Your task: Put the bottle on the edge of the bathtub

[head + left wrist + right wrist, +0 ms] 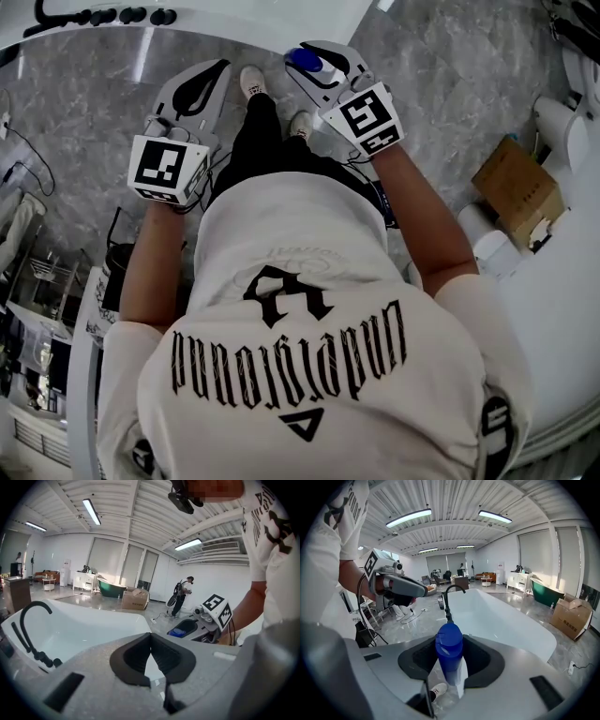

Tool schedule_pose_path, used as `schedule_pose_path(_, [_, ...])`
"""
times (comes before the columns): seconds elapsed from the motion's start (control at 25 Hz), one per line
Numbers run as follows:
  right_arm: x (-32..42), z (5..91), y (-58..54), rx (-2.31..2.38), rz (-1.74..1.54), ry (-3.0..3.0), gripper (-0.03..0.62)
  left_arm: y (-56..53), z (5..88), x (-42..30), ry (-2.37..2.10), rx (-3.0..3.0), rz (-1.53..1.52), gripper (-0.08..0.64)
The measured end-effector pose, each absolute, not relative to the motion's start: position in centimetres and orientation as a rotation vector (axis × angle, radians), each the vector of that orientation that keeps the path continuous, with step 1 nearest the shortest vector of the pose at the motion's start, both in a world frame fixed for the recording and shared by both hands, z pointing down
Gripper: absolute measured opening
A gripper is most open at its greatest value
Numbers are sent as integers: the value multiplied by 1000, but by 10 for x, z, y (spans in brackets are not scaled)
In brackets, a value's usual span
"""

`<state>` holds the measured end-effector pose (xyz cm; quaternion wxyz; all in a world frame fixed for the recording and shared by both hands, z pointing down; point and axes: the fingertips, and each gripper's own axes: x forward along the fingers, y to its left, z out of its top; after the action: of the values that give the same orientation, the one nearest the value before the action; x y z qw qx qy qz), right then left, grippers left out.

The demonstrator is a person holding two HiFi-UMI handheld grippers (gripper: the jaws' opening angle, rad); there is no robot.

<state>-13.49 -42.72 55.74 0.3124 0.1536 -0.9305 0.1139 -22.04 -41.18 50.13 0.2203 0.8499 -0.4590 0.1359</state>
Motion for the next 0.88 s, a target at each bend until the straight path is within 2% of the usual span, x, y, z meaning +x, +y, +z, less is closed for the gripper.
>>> schedule_pose_path(0.88, [-131,680,-445,341,227,-2286,156,-433,597,-208,-1139,2322,518,15])
